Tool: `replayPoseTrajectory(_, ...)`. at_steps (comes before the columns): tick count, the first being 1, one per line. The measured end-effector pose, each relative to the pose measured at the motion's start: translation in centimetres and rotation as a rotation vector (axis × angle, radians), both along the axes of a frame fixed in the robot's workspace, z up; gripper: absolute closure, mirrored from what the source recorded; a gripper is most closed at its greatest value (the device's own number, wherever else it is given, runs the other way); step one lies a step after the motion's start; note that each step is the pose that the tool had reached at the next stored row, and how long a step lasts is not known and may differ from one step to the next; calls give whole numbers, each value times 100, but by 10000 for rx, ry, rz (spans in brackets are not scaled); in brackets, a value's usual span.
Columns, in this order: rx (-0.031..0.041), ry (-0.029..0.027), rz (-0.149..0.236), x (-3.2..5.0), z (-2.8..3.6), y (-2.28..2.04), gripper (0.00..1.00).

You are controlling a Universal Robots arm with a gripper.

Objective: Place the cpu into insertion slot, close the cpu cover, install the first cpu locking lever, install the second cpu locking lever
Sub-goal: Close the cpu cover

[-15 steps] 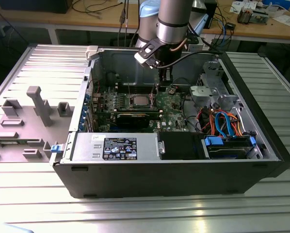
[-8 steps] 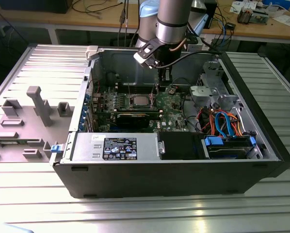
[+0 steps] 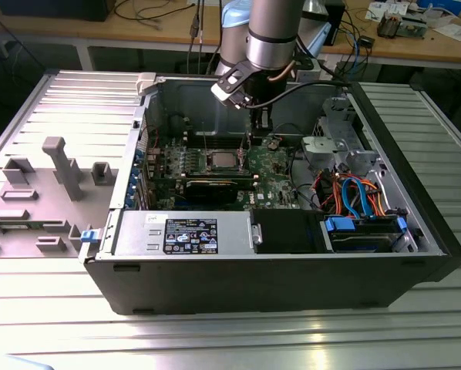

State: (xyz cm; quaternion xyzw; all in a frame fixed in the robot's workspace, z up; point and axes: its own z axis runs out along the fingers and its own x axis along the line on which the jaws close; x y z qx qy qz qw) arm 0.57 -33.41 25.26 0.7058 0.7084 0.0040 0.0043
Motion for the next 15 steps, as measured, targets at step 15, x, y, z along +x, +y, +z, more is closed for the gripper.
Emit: replayPoseTrajectory(15,0,0,-1,-39,0,0,89)
